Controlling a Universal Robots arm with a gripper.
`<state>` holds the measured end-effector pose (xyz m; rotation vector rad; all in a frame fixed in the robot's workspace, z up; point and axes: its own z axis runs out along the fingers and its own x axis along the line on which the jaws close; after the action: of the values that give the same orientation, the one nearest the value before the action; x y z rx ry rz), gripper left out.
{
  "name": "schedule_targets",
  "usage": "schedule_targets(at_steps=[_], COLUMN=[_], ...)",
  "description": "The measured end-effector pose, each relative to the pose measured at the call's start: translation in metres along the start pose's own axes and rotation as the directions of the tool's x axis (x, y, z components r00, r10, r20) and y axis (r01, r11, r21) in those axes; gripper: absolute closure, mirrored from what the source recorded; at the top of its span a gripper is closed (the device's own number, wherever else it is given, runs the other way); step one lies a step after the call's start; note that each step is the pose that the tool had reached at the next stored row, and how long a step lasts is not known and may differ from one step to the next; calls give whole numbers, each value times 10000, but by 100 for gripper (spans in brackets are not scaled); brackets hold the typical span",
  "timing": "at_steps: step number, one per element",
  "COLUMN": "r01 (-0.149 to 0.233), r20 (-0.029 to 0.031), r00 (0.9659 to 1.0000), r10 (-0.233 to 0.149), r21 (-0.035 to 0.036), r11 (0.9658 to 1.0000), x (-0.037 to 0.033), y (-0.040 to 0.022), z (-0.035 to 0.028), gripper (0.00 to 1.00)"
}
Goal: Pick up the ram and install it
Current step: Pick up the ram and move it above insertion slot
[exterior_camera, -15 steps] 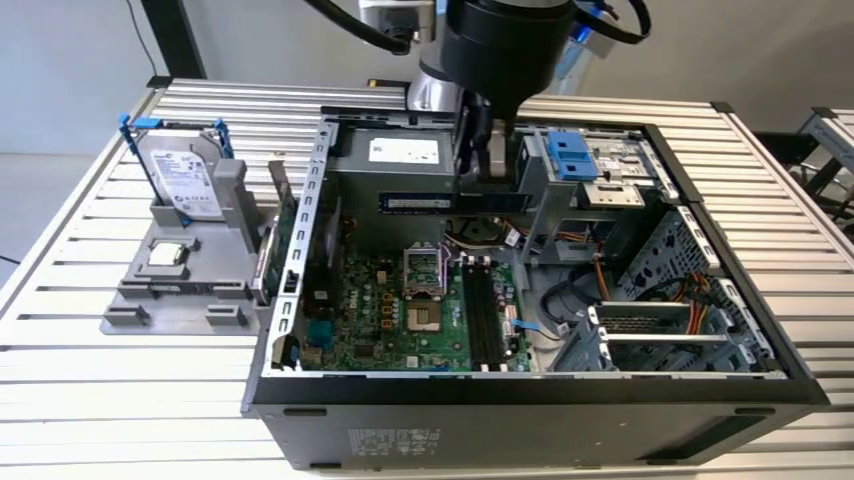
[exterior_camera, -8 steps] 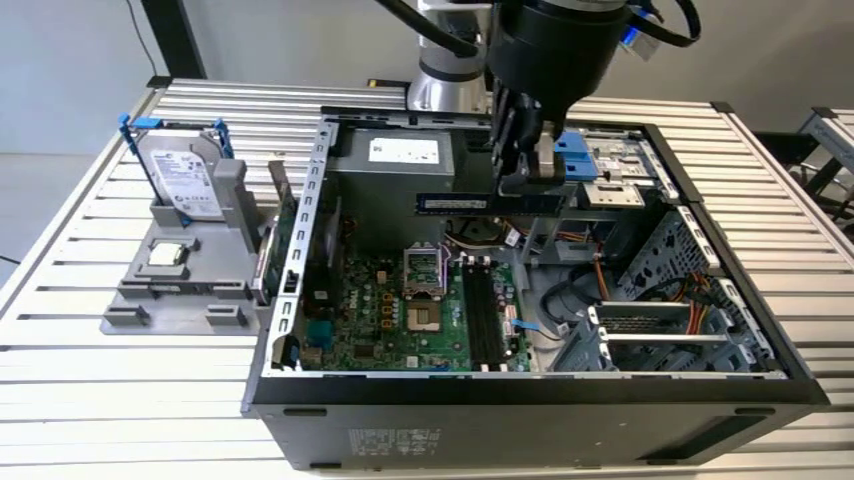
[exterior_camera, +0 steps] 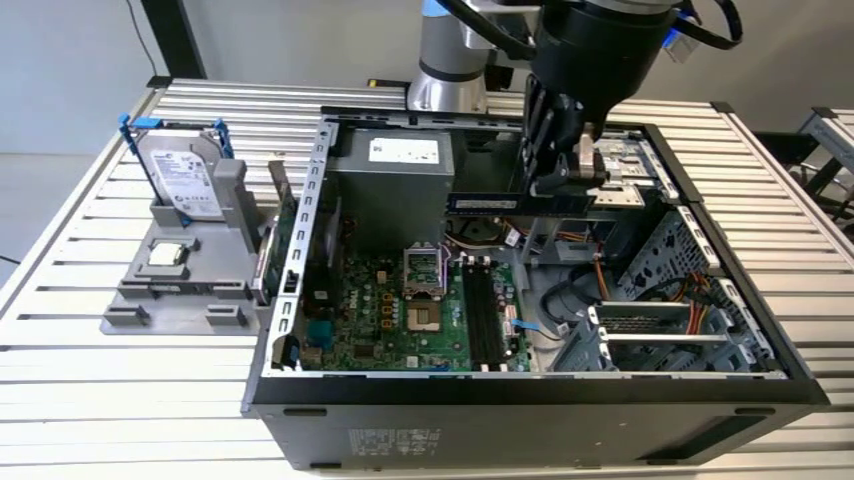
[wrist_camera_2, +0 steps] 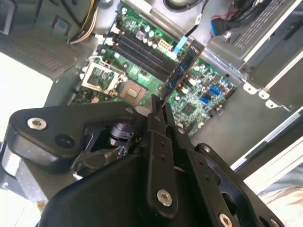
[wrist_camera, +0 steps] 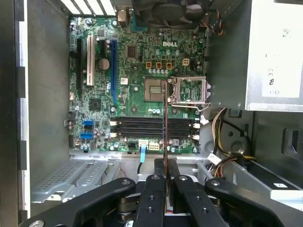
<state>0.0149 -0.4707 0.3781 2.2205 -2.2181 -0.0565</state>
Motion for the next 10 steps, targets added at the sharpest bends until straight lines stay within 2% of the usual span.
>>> schedule_targets(at_steps=[4, 10], r01=[-293, -305], r20=[8, 8], r00=[9996, 9995], r10=[293, 305], r21=[6, 7], r11=[9996, 9995], x=[1, 1], y=[-3, -4], z=[0, 0], gripper=[100, 100])
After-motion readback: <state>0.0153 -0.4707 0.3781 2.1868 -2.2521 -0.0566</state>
